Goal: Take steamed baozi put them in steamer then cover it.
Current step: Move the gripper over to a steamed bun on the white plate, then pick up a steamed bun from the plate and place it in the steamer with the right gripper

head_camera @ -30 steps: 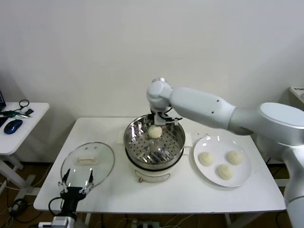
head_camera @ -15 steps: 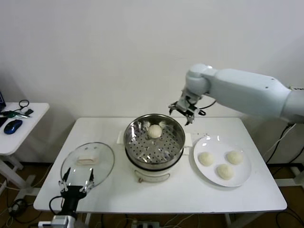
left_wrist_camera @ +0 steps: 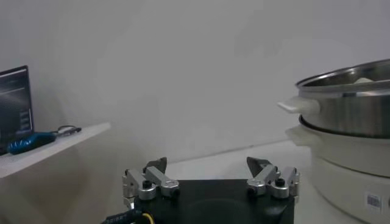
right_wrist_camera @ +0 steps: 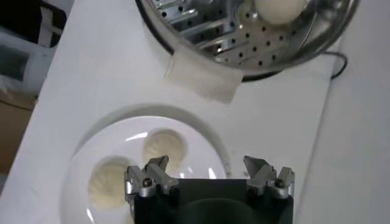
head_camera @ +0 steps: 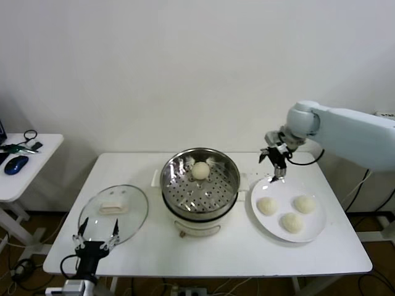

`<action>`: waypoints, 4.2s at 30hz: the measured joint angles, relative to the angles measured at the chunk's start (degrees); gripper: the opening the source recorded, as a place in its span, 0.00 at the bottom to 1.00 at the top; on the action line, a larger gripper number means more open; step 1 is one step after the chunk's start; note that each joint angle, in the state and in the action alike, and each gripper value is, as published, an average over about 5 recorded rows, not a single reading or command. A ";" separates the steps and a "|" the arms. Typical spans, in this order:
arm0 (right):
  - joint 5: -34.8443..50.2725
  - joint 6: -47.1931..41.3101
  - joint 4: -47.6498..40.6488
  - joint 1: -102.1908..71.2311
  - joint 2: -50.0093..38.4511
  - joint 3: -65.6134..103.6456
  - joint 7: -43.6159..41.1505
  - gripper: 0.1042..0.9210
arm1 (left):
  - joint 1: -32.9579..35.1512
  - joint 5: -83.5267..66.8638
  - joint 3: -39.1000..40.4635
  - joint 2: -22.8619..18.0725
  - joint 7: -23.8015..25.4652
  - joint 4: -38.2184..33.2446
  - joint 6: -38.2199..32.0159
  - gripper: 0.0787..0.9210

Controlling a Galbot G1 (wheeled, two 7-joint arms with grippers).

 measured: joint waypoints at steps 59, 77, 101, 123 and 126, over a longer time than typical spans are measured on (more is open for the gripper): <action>-7.09 -0.91 -12.45 -18.42 3.11 13.78 0.57 0.72 | 0.27 1.88 -0.16 -0.02 -0.03 1.96 -0.71 0.88; 10.12 -3.07 -6.25 5.95 4.40 0.24 0.51 0.72 | 0.26 2.46 1.09 -0.04 0.14 0.37 -0.03 0.88; 23.53 -10.03 -2.65 8.97 23.38 -4.03 8.24 0.72 | 0.60 2.21 1.66 -0.62 0.01 -0.44 -0.53 0.88; 23.30 -11.25 -6.38 2.51 32.89 -5.93 10.41 0.79 | 1.15 1.13 1.53 0.78 -0.07 0.61 -1.37 0.88; 23.05 -11.35 -6.71 2.25 33.17 -5.93 10.45 0.86 | 1.24 1.12 1.53 0.78 -0.07 0.64 -1.45 0.88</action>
